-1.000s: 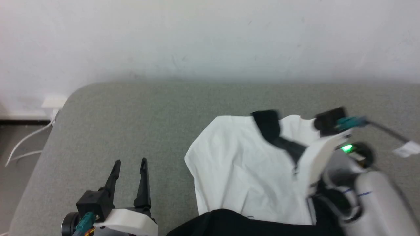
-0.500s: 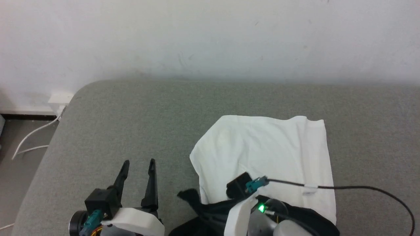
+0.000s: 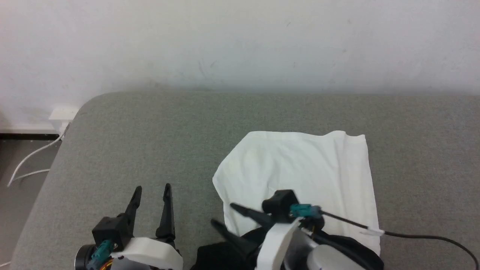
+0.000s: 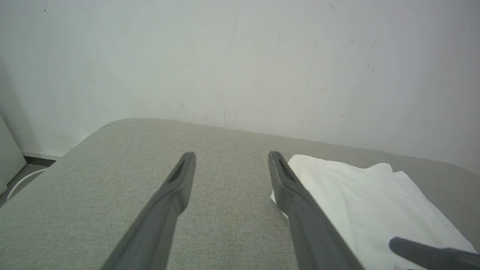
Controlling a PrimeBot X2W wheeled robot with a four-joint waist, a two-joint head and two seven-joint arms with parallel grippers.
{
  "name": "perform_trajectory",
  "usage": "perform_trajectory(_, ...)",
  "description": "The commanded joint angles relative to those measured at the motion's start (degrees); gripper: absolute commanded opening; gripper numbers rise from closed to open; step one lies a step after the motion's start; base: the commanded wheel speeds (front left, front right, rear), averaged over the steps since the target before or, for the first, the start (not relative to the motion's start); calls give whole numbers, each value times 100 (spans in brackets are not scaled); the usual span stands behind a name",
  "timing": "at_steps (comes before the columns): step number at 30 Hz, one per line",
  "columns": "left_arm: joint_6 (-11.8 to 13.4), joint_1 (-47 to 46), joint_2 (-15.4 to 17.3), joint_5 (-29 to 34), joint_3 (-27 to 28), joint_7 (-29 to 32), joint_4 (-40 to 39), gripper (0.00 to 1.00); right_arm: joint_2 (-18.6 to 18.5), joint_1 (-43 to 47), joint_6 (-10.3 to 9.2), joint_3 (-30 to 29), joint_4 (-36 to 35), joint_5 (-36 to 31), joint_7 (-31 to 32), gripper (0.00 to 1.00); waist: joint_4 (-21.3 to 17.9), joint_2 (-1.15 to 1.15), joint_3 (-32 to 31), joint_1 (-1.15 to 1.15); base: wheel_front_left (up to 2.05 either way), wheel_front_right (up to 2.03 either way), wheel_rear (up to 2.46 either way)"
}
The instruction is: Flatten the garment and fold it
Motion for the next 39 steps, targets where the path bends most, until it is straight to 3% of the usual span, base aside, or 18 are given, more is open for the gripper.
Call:
perform_trajectory(1,46,-7,29,-36,38,-25,16,100,-94,1,-5,-171,-87,-123,-204,100,-91,0,-101,0,0,0,0)
perform_trajectory(5,103,94,47,-93,98,-16,24,100,-254,288,-5,-1059,-403,-620,-777,100,-190,0,-220,0,0,0,0)
perform_trajectory(10,156,211,59,-191,170,19,28,100,-323,875,-5,-2498,-929,-1417,-1010,100,-296,0,-275,0,0,0,0)
perform_trajectory(15,194,241,95,-255,260,8,46,100,-228,1487,-5,-3813,-1707,-2005,-805,100,-441,0,-216,0,0,0,0)
perform_trajectory(20,218,98,164,-270,333,39,98,100,-117,2012,-5,-4661,-2481,-2353,-433,100,-640,0,-67,0,0,0,0)
perform_trajectory(24,103,-312,263,-265,294,222,186,100,-36,2243,-5,-4940,-2926,-2426,-198,100,-848,0,176,0,0,0,0)
perform_trajectory(28,-185,-1170,423,-254,162,650,423,100,9,2266,-5,-5014,-3193,-2401,-88,100,-1023,0,536,0,0,0,0)
perform_trajectory(32,-580,-2245,582,-221,-71,1279,915,100,32,2129,-5,-4955,-3293,-2340,-98,100,-1208,0,890,0,0,0,0)
perform_trajectory(39,-1321,-3607,562,-402,-580,2711,2324,100,49,1888,-5,-4805,-3131,-2205,-194,100,-1514,0,1309,0,0,0,0)
